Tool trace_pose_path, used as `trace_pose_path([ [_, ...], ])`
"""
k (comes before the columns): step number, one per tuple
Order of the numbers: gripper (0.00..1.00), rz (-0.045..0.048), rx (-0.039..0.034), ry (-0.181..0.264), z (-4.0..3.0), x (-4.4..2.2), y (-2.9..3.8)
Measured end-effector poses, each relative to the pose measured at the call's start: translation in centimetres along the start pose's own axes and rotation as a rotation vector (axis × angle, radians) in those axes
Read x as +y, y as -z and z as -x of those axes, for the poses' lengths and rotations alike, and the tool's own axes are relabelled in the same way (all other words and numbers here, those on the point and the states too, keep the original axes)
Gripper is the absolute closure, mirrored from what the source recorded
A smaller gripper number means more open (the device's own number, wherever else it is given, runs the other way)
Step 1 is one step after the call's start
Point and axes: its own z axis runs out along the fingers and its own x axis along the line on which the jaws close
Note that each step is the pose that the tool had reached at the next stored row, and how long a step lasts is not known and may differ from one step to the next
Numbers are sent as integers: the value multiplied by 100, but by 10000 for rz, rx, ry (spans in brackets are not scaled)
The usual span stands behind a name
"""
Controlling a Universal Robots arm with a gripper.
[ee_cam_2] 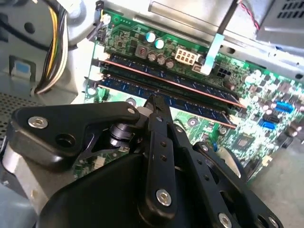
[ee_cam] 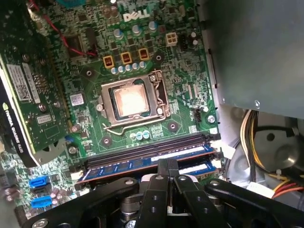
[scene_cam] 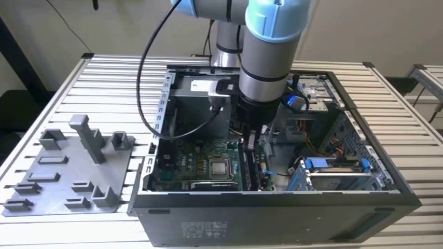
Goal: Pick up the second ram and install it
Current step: 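Press down the second ram until it locks into place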
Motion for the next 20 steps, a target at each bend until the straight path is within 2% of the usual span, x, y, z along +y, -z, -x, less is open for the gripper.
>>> trace_pose_path([
  [3, 89, 65, 8, 344, 0, -1, -5],
  [9, 89, 81, 11, 342, 0, 1, -14],
  [14, 89, 96, 2, 431, -4, 3, -91],
  [20, 89, 116, -45, 591, -9, 4, -168],
])
